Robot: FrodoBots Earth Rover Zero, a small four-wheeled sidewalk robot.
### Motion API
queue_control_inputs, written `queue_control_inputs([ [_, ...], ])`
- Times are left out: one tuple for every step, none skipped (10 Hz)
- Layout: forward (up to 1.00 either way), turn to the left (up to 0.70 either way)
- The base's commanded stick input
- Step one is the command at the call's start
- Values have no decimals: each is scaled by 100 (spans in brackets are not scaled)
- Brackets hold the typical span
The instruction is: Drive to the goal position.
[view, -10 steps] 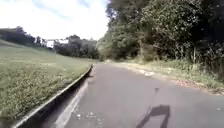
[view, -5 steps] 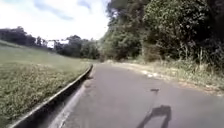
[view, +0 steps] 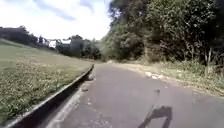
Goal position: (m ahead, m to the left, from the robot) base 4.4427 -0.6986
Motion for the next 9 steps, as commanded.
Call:
queue_control_inputs([
  [70, 13],
  [70, 12],
  [70, 11],
  [70, 9],
  [70, 4],
  [70, 0],
  [70, 0],
  [70, 0],
  [70, 0],
])
